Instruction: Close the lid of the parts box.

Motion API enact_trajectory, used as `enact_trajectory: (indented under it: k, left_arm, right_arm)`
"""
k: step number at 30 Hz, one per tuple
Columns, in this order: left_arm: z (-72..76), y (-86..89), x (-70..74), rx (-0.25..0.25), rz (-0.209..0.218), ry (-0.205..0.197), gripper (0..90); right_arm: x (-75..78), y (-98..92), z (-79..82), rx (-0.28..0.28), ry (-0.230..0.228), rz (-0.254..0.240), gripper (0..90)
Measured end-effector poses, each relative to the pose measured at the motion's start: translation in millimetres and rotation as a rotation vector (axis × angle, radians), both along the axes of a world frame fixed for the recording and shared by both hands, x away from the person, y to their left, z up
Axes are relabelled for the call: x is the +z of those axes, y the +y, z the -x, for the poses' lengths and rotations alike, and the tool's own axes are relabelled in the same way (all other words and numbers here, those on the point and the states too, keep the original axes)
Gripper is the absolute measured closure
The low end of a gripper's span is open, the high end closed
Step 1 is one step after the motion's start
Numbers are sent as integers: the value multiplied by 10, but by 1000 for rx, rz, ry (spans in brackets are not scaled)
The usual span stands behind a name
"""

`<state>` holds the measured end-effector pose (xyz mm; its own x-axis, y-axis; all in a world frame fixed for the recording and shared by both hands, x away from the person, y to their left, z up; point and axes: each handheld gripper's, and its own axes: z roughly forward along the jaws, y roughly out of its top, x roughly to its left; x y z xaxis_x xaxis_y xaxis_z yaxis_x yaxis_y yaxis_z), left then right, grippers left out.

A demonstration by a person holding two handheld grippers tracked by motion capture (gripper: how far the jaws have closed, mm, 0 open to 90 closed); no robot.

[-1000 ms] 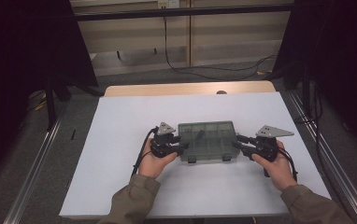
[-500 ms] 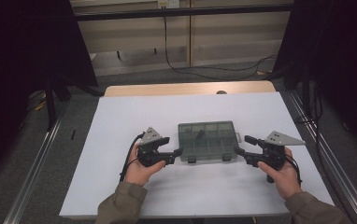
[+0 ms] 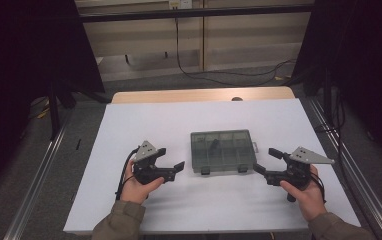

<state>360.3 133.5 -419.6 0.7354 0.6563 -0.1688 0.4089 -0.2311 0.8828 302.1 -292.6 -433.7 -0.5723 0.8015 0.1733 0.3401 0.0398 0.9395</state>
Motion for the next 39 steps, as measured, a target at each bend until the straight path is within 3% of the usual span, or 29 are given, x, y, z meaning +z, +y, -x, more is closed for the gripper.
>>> enact_trajectory:
  k: [17, 25, 39]
  left_arm:
    - [92, 279, -1, 42, 25, -41, 64]
    - [132, 398, 1, 51, 37, -61, 57]
    - [194, 577, -22, 64, 43, -81, 46]
  right_arm:
    - [-19, -62, 84, -25, -27, -9, 76]
    - [-30, -81, 129, -31, -53, 8, 64]
    - [-41, -84, 139, -37, -53, 12, 39]
